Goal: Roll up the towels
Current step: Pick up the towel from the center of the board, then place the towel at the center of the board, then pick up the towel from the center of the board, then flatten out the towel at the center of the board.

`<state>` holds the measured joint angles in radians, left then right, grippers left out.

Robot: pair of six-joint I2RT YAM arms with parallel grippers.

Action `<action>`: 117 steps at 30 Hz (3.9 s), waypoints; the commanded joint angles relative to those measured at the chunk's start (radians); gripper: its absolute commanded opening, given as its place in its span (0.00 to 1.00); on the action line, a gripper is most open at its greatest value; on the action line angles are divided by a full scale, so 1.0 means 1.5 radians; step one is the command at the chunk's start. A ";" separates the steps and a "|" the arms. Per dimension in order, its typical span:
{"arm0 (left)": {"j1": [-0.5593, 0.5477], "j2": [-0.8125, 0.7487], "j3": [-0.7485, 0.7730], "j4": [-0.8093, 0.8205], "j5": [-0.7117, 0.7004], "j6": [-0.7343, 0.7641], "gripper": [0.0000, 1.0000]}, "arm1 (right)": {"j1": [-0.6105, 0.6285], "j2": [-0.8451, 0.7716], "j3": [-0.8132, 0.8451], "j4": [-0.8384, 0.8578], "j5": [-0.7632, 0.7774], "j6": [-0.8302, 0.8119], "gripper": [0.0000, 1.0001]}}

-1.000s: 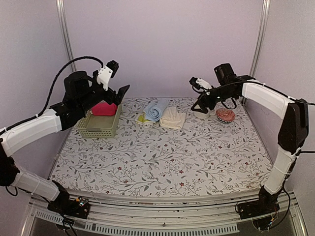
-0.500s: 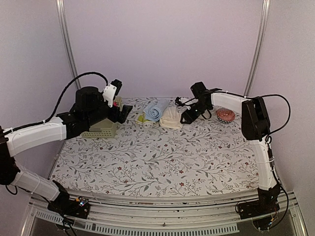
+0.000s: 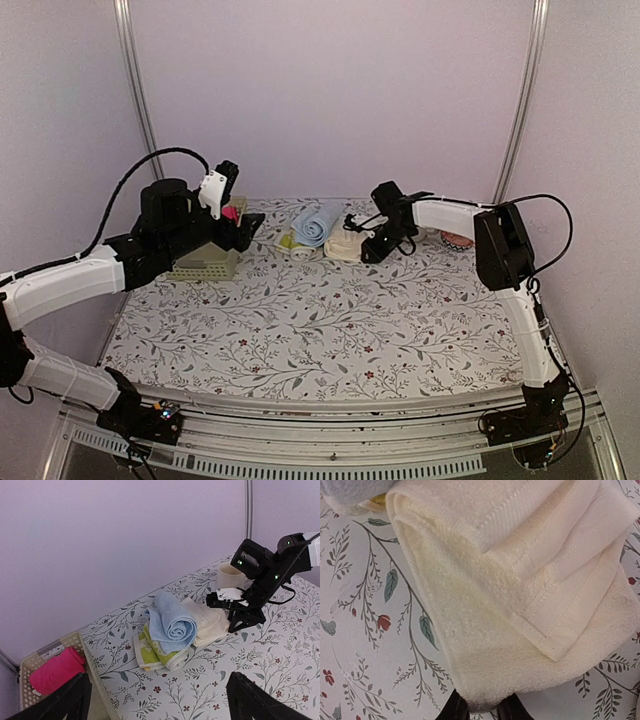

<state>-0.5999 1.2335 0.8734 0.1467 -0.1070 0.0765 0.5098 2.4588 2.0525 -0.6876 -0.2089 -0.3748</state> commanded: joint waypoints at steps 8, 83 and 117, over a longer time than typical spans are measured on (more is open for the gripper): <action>0.002 -0.006 -0.002 0.006 0.015 0.005 0.96 | 0.009 -0.276 -0.017 -0.091 -0.085 0.005 0.03; -0.210 0.234 -0.080 0.006 0.099 -0.256 0.39 | 0.336 -0.510 -0.713 0.044 0.069 -0.140 0.33; -0.194 0.194 -0.041 -0.011 0.110 -0.228 0.40 | 0.002 -0.745 -0.166 -0.055 -0.146 -0.196 0.02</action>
<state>-0.8982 1.5665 0.8127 0.1352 0.0399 -0.2771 0.6941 1.3964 1.9678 -0.7925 -0.3397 -0.6960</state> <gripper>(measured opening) 0.402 0.029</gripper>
